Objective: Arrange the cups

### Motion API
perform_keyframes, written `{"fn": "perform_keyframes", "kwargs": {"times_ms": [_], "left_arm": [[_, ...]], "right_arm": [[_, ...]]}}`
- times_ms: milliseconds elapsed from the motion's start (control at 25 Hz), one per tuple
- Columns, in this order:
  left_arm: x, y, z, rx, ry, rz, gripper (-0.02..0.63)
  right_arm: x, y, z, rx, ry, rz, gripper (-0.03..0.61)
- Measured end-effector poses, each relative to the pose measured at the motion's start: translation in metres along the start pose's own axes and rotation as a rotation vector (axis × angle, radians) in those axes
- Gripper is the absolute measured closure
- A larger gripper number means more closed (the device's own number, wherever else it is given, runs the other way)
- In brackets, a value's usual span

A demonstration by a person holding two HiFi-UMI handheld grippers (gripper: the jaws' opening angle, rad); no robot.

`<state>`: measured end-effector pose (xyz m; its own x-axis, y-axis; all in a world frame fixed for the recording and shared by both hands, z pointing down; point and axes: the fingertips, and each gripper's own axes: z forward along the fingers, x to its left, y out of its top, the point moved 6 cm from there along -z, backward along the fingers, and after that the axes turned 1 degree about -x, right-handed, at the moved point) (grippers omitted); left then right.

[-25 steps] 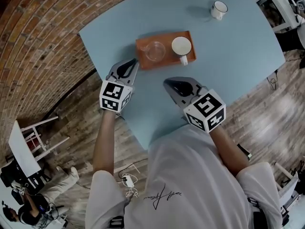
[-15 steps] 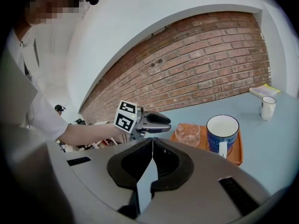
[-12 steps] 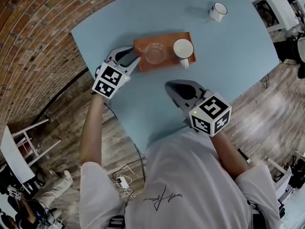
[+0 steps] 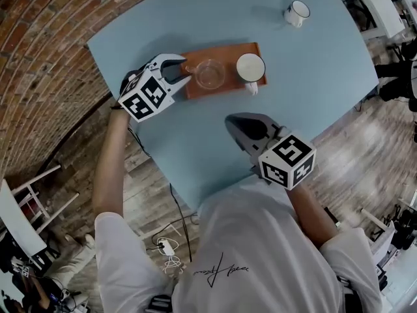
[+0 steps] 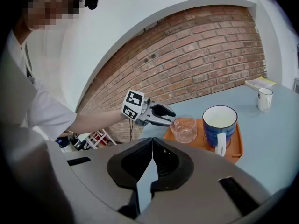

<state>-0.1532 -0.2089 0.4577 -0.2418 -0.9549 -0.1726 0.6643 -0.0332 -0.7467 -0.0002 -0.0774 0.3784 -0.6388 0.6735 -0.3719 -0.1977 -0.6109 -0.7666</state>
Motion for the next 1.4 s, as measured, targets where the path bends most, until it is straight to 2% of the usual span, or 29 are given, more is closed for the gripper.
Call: {"fn": "perform_keyframes", "kwargs": {"times_ms": [240,640,760,800,1000,1400], "left_arm": [[-0.004,0.001,0.011,0.051,-0.143,0.123,0.479],[0.000,0.008,0.017,0.091,-0.280,0.228,0.482],[0.003,0.008,0.017,0.111,-0.301,0.257,0.524],[0.001,0.008,0.018,0.113,-0.310,0.257,0.545],[-0.007,0.009,0.018,0.108,-0.364,0.214,0.558],[-0.014,0.007,0.015,0.055,-0.297,0.181,0.561]], "right_arm": [[-0.006,-0.004,0.000,0.017,-0.003,0.022,0.555],[-0.015,-0.010,0.003,0.030,0.000,0.063,0.555],[-0.016,-0.015,0.005,0.033,0.006,0.077,0.555],[-0.017,-0.016,0.005,0.036,0.008,0.084,0.555],[-0.018,-0.016,0.006,0.045,0.017,0.094,0.555],[-0.019,-0.018,0.007,0.046,0.021,0.093,0.555]]}}
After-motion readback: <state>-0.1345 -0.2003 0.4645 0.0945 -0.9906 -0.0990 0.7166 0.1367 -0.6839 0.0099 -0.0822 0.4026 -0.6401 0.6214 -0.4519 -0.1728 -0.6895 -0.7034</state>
